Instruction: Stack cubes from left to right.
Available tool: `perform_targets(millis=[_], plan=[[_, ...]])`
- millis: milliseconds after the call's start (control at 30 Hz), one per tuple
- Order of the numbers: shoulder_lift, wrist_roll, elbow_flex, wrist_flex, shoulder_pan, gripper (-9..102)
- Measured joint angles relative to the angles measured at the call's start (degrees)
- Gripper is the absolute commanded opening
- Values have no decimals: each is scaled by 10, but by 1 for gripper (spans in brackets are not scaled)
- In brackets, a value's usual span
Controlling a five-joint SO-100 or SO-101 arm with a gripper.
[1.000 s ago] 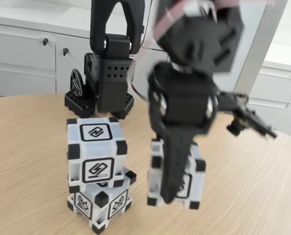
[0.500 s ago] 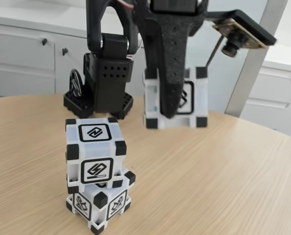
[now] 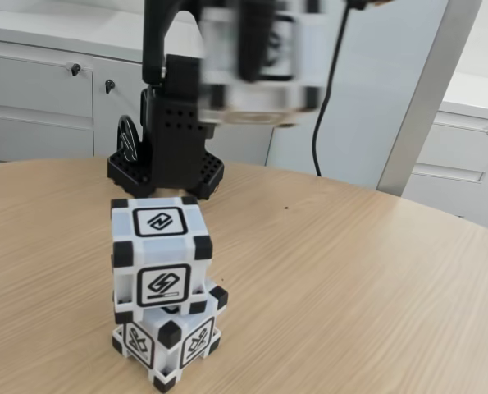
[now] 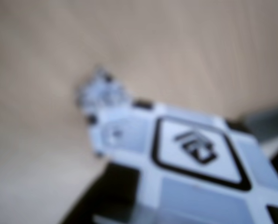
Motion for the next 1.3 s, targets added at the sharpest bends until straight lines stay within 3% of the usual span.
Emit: perform_targets(millis=[267, 1300], plan=[[0, -66, 0, 0, 68, 18], [-172, -114, -1, 0, 69, 17]])
